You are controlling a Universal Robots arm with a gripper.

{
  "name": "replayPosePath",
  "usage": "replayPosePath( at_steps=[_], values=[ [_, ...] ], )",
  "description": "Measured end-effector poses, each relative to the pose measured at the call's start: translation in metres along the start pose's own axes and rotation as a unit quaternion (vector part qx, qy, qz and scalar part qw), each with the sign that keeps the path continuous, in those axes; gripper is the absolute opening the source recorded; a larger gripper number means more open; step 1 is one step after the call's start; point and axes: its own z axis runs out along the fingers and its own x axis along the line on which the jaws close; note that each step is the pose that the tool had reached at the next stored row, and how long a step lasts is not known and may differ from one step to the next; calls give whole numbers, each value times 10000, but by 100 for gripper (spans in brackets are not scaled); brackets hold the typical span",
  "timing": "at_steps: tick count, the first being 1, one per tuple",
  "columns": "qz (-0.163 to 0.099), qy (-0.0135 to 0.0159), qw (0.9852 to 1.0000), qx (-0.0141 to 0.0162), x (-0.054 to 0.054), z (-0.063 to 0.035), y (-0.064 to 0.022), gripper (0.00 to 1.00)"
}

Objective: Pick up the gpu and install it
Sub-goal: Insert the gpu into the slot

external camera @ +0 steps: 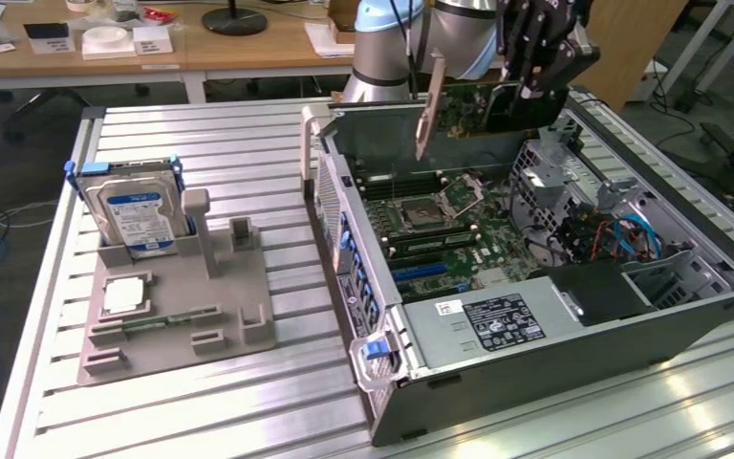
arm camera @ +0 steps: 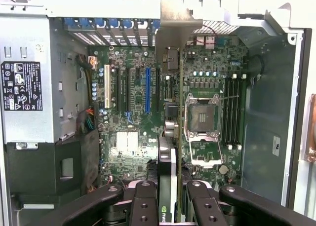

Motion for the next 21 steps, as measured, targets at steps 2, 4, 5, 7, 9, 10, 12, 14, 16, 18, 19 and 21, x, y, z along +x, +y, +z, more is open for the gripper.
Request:
replayPosePath(
  at_steps=[2, 4, 5, 7, 9, 10, 12, 14, 16, 18, 19, 21],
  values=[
    [0, 0, 10000, 0, 0, 10, 0, 27],
    [0, 0, 10000, 0, 1, 18, 1, 27],
    [0, 0, 10000, 0, 1, 23, 1, 27],
    [1, 0, 10000, 0, 1, 33, 1, 27],
    [1, 0, 10000, 0, 1, 48, 2, 27],
    [0, 0, 10000, 0, 2, 55, 2, 27],
    [1, -1, 10000, 0, 2, 69, 3, 27],
    [1, -1, 10000, 0, 2, 83, 3, 27],
    [1, 0, 10000, 0, 3, 100, 4, 27],
    [1, -1, 10000, 0, 3, 120, 5, 27],
    [1, 0, 10000, 0, 4, 129, 5, 27],
    [0, 0, 10000, 0, 4, 144, 6, 27]
  ],
)
